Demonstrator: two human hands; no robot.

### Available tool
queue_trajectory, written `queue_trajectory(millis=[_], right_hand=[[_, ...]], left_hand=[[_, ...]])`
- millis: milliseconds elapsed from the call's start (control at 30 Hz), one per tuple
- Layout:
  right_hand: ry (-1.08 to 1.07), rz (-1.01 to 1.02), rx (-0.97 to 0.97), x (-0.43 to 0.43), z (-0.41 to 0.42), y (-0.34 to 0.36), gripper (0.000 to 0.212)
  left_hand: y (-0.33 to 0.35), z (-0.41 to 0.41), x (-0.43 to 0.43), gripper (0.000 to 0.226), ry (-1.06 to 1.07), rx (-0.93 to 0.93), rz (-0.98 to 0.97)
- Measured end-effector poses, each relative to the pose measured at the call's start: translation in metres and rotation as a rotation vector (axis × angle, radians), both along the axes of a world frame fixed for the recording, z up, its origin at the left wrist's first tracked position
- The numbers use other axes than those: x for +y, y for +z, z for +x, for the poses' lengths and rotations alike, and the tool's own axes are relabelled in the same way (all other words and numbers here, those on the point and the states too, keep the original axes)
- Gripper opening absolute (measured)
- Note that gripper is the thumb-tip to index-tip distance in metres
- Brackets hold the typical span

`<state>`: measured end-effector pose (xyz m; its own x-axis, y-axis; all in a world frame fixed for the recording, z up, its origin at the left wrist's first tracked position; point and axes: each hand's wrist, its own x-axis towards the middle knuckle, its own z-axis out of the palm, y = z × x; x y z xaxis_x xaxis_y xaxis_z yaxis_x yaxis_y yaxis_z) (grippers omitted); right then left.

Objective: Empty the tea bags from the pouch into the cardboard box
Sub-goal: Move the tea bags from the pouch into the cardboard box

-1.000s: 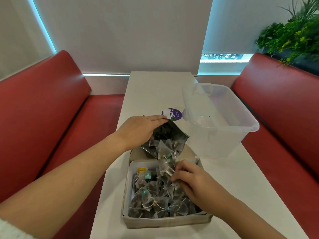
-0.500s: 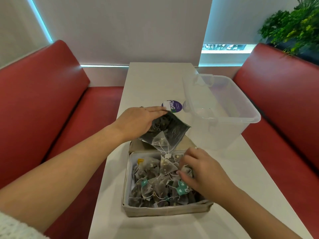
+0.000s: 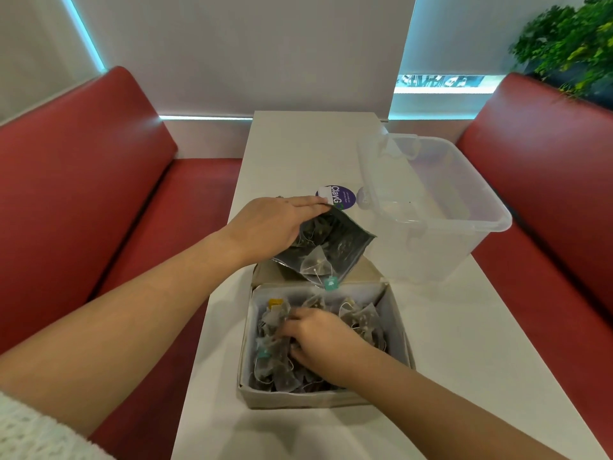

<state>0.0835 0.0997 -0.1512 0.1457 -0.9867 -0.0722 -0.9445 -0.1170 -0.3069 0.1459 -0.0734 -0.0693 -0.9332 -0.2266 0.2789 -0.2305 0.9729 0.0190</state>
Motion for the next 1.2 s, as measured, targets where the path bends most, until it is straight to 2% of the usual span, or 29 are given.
queue_trajectory(millis=[133,200,300,333,400,467,533,633,700,800,900,933,1000,1033,1100,1200], right_hand=[[0.017,0.266,0.027,0.000,0.001,0.006,0.057],[0.013,0.206,-0.005,0.006,-0.007,0.020,0.055],[-0.041,0.035,0.080,0.022,-0.025,0.035,0.043],[-0.067,0.070,0.128,0.028,-0.031,0.037,0.043],[-0.079,0.280,0.202,0.038,-0.042,0.035,0.044],[-0.061,0.427,0.198,0.045,-0.046,0.034,0.043],[-0.083,0.284,0.128,0.047,-0.048,0.042,0.036],[-0.136,-0.151,0.057,0.035,-0.046,0.061,0.022],[-0.167,-0.324,0.048,0.014,-0.044,0.066,0.019],[-0.206,-0.215,0.158,-0.025,-0.045,0.054,0.040],[-0.195,0.085,0.258,-0.061,-0.044,0.046,0.062],[-0.176,0.220,0.306,-0.072,-0.042,0.048,0.061],[-0.151,0.407,0.392,-0.083,-0.040,0.053,0.046],[-0.149,0.382,0.376,-0.082,-0.042,0.053,0.037],[-0.196,0.199,0.183,-0.070,-0.048,0.056,0.024],[-0.205,-0.044,-0.034,-0.034,-0.055,0.067,0.019]], left_hand=[[0.001,0.002,-0.001,0.055,-0.001,-0.007,-0.004],[0.001,0.004,-0.003,0.056,0.003,-0.002,-0.005],[0.002,0.005,-0.002,0.056,0.010,0.002,-0.006],[0.002,0.005,-0.002,0.055,0.010,0.001,-0.005],[0.002,0.005,0.000,0.055,0.001,0.002,0.005],[0.002,0.006,0.001,0.054,-0.010,0.000,0.011],[0.001,0.006,0.002,0.055,-0.010,-0.008,0.012],[0.001,0.007,0.004,0.055,-0.016,-0.010,0.022],[0.002,0.006,0.005,0.055,-0.023,-0.006,0.025],[0.004,0.006,0.008,0.055,-0.014,-0.009,0.042],[0.005,0.007,0.010,0.056,-0.021,-0.001,0.068],[0.006,0.007,0.010,0.057,-0.021,0.000,0.073],[0.005,0.007,0.009,0.058,-0.018,-0.001,0.073],[0.005,0.007,0.008,0.058,-0.016,-0.005,0.071],[0.004,0.007,0.007,0.058,-0.017,-0.004,0.070],[0.004,0.005,0.007,0.059,-0.011,-0.008,0.068]])
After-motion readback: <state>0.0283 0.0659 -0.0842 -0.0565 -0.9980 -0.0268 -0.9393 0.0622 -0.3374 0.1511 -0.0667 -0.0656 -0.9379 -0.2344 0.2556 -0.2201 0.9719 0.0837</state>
